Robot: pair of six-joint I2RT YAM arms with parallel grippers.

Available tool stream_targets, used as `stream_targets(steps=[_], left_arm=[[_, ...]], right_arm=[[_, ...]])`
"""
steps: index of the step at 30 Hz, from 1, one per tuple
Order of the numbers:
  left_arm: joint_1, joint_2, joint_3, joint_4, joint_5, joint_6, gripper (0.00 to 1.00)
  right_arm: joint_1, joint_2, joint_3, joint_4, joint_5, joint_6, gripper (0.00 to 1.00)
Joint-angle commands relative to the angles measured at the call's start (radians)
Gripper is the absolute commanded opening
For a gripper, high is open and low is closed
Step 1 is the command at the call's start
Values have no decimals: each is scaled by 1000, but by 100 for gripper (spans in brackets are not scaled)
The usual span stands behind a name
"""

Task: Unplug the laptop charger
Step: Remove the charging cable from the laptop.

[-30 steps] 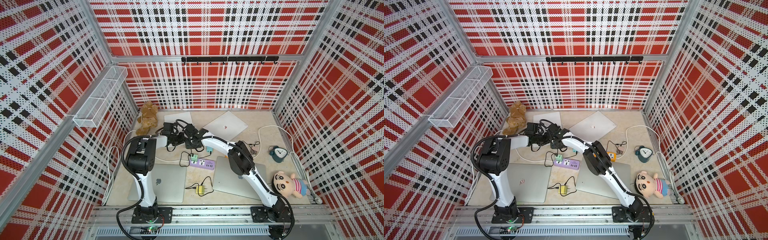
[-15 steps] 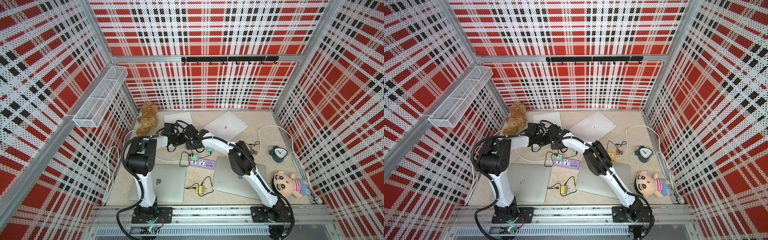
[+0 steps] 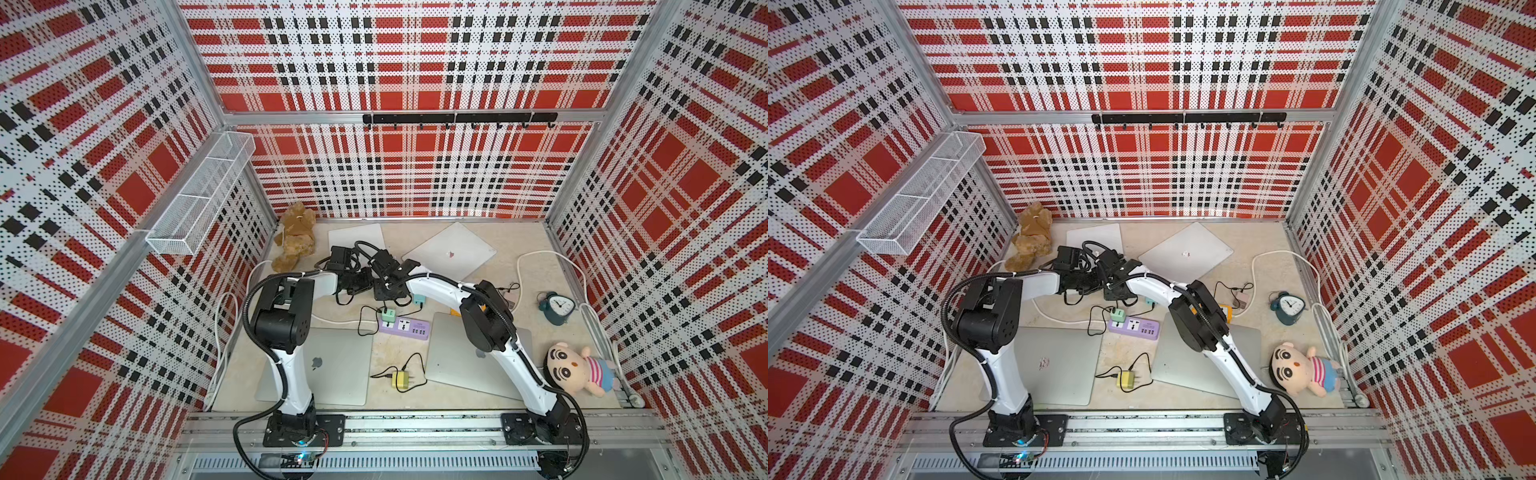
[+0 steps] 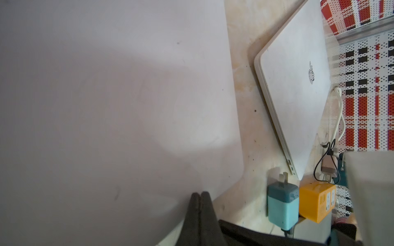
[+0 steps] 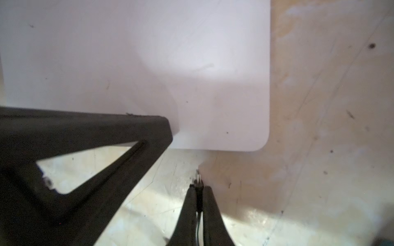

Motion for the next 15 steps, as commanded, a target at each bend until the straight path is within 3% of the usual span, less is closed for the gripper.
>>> stream_targets(steps=[1,4,6,15], left_arm=[[-16,4,-17,-151,-72,6,0],[-19,-17,-11,-165,-87,7,1],[-18,-35,-10,-177,-102,8,7],[-13,-145,-34,-215,-155,2,17]], right_arm=[[-5,-38,-21,-43,20,-7,14],[-5,-69,-41,-34,26,-9,21],[-5,-93,-62,-21,32,-10,25],[-13,-224,-194,53,44,-8,34]])
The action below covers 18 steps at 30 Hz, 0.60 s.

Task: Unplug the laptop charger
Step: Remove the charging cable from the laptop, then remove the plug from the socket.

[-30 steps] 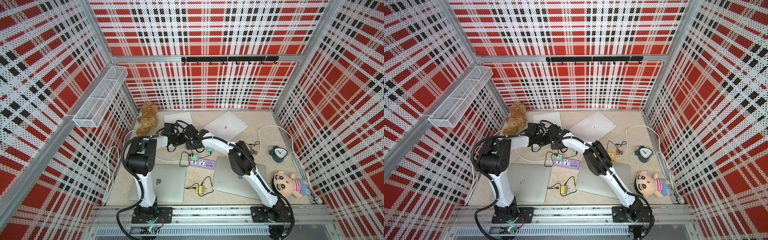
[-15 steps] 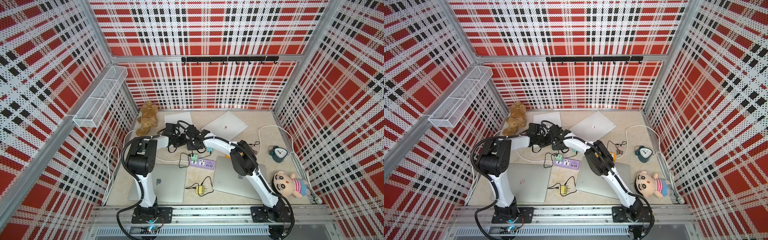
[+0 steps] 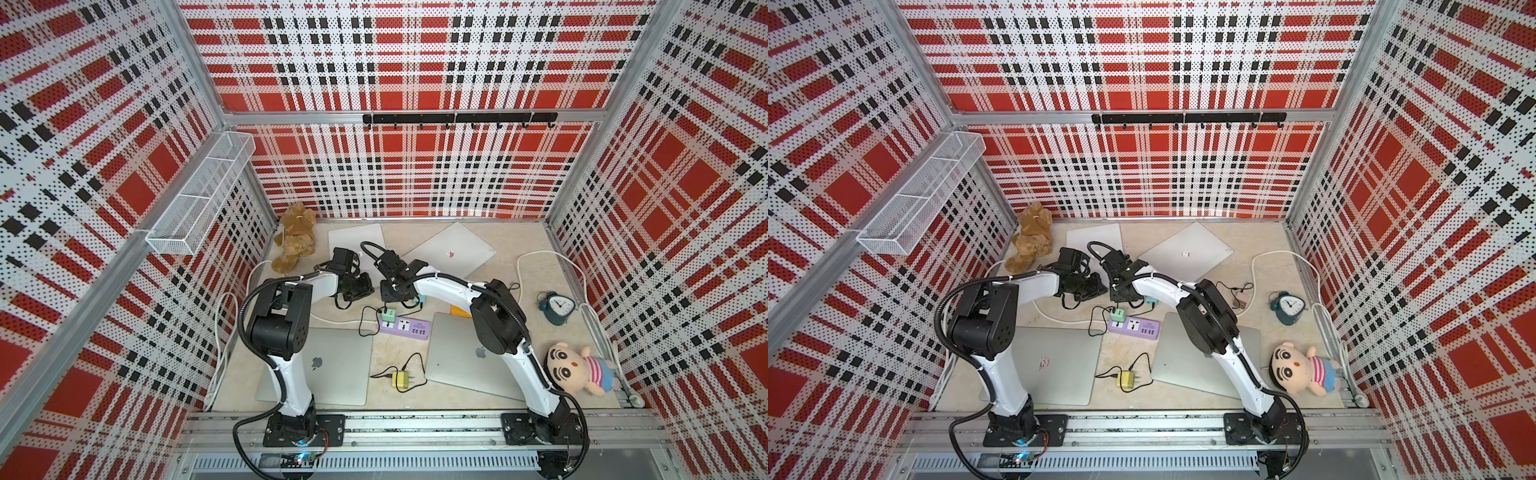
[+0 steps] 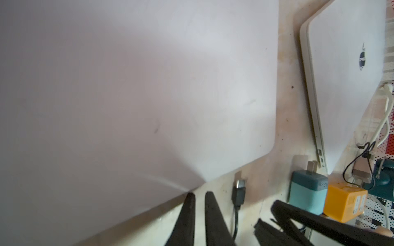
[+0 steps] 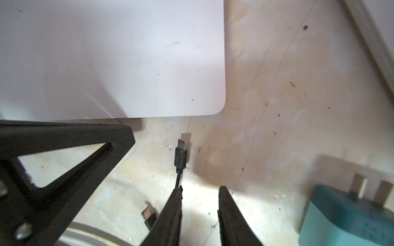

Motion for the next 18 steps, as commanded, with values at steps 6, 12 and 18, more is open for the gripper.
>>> stream_targets(steps=[6,12,18], left_arm=[[-1,-155,-38,-62,-71,-6,24],[-15,-273,-37,-118,-128,-4,29],[-106,-411,-9,-173,-241,8,39]], right_arm=[[-13,-139,-58,47,26,-3,43],[-20,-214,-151,106,14,12,47],[-28,-324,-275,164,18,21,49]])
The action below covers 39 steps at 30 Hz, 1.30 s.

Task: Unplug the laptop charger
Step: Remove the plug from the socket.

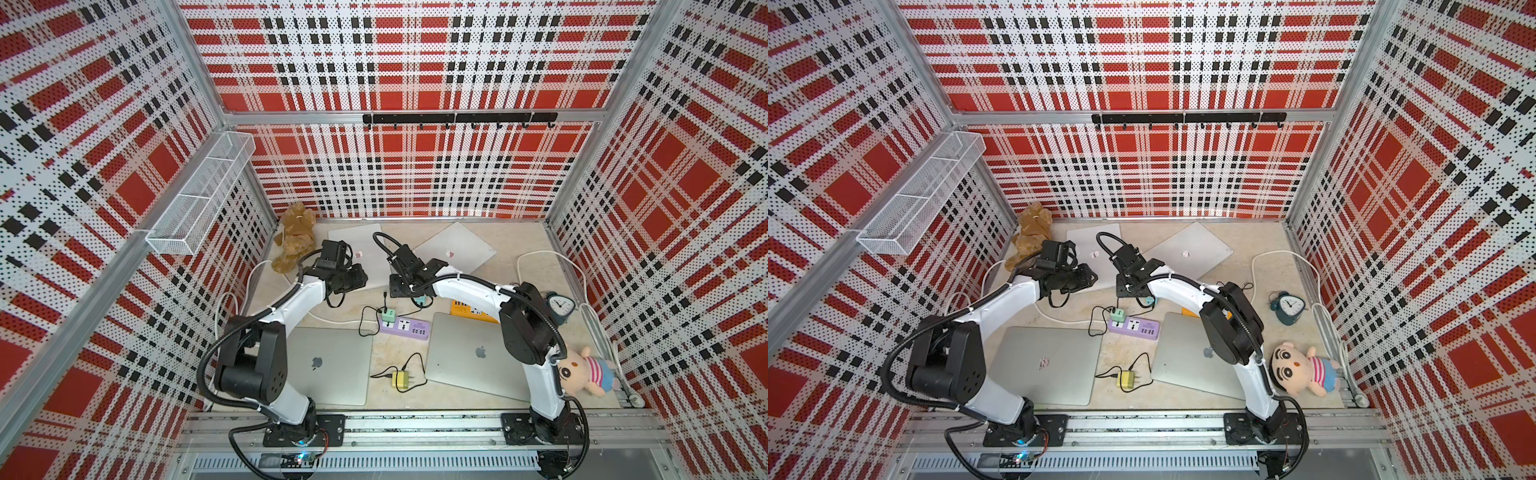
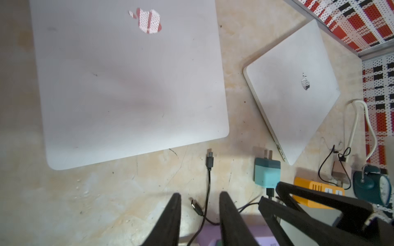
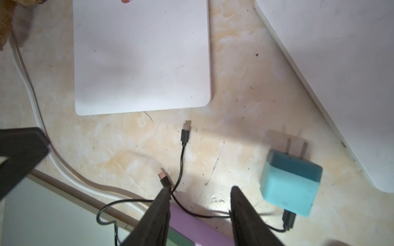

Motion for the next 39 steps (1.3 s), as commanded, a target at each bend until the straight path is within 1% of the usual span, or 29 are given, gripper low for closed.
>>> stream_targets(steps=[1,8,11,14,18,20,24,26,29,30,36,39], left_arm=[[-75,-85,27,-51,-92,8,40],[-236,-204,33,-81,-232,-42,48],[-313,-211,31,-82,-274,-64,51],[-365,-182,29,-102,-309,-72,54],[-377,-115,46,-161,-311,-42,62],[-378,-80,77,-199,-304,-16,62],[-378,5,167,-318,-339,30,63],[-374,52,207,-368,-337,59,63],[-365,108,250,-422,-316,73,63],[-366,125,264,-437,-307,101,63],[-396,207,321,-520,-281,134,65],[-404,237,324,-539,-277,145,70]], right_arm=[[-9,-105,-64,54,22,14,50],[-21,-298,-322,179,32,29,51],[-25,-367,-411,216,36,36,52],[-36,-438,-499,266,13,52,53],[-55,-515,-602,323,-15,67,53],[-62,-547,-645,342,-15,68,53],[-72,-594,-713,377,-16,74,53],[-77,-614,-746,396,-23,80,54],[-81,-633,-782,415,-33,87,54],[-83,-639,-793,419,-35,87,54],[-94,-654,-840,442,-44,89,54],[-95,-648,-845,449,-50,85,54]])
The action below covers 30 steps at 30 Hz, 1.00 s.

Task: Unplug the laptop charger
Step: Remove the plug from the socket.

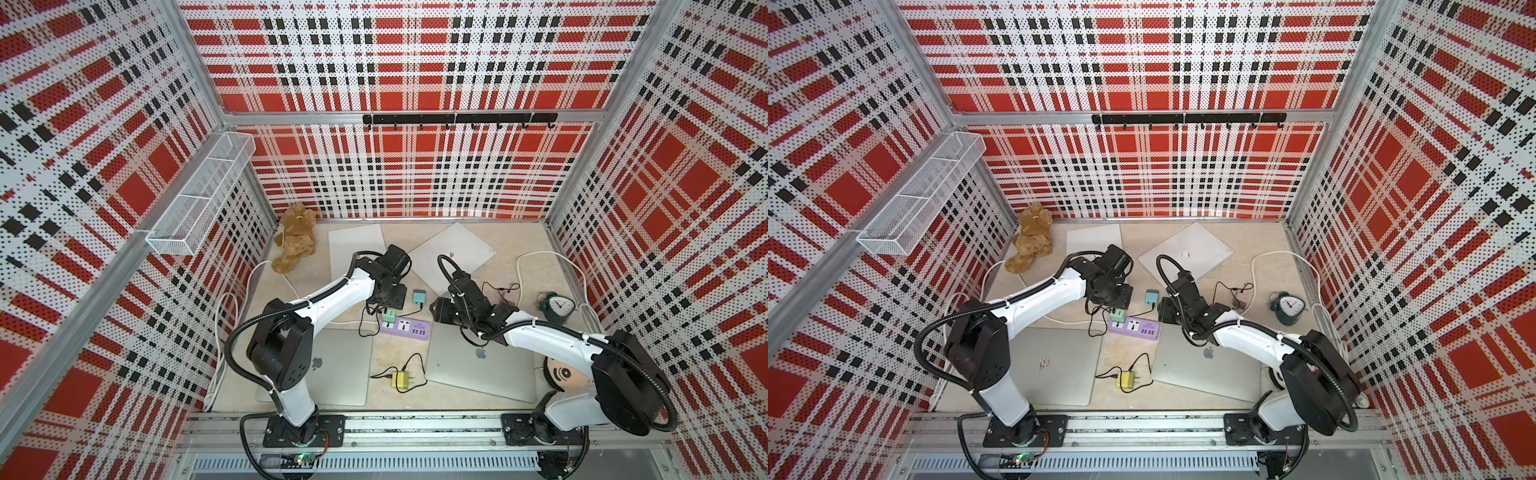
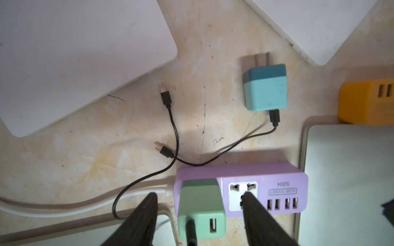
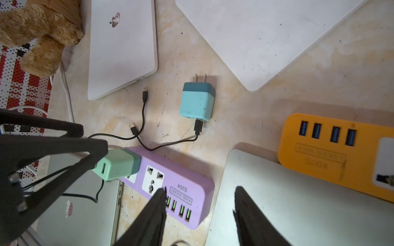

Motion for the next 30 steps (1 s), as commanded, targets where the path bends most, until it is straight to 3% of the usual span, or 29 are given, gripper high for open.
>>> stream_targets(steps=[1,25,30], left_arm=[[-15,32,22,-70,20,36,71],[-25,109,75,-140,16,39,61],[-23,109,72,-138,19,30,53]], right_arm=[[-8,-15,-8,39,-11,5,54],[-8,7,-17,54,-27,5,54],[-9,12,-19,59,-32,5,54]])
